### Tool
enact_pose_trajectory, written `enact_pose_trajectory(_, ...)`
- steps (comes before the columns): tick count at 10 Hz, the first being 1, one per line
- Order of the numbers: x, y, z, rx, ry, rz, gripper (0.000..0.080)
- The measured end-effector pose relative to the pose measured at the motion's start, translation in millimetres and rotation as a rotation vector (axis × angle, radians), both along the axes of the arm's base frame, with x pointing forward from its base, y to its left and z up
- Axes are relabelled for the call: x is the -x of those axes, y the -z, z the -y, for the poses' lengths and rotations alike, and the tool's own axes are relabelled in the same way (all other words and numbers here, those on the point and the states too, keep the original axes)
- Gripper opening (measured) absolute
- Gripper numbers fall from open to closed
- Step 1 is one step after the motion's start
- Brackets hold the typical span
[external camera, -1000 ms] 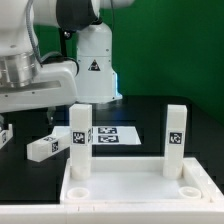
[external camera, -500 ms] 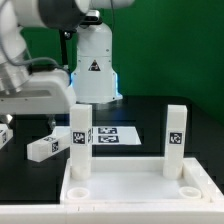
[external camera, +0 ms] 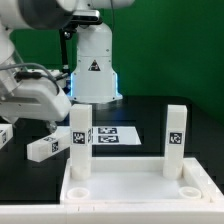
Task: Assemble desk
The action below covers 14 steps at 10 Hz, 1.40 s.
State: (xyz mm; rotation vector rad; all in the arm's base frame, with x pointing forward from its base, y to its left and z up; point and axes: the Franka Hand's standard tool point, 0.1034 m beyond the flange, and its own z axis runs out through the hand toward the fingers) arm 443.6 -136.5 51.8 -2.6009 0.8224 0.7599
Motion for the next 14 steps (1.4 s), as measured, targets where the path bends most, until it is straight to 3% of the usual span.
enact_pose_trajectory(1, -1.9, 2.0, -0.5, -0.032, 0.029, -0.015, 0.0649)
enact_pose_trajectory(2, 7.7, -0.3, -3.6, -0.12, 0.034, -0.113, 0.0649)
enact_pose_trajectory(6, 13.1, 7.4, -6.3, -0.299, -0.007, -0.344, 0.0649)
enact_pose_trajectory(9, 7.7, 19.7, 2.8, -0.311, -0.008, -0.378, 0.0649)
enact_pose_trajectory(14, 11.7, 28.1, -2.0, -0.309, 0.005, -0.413, 0.0649)
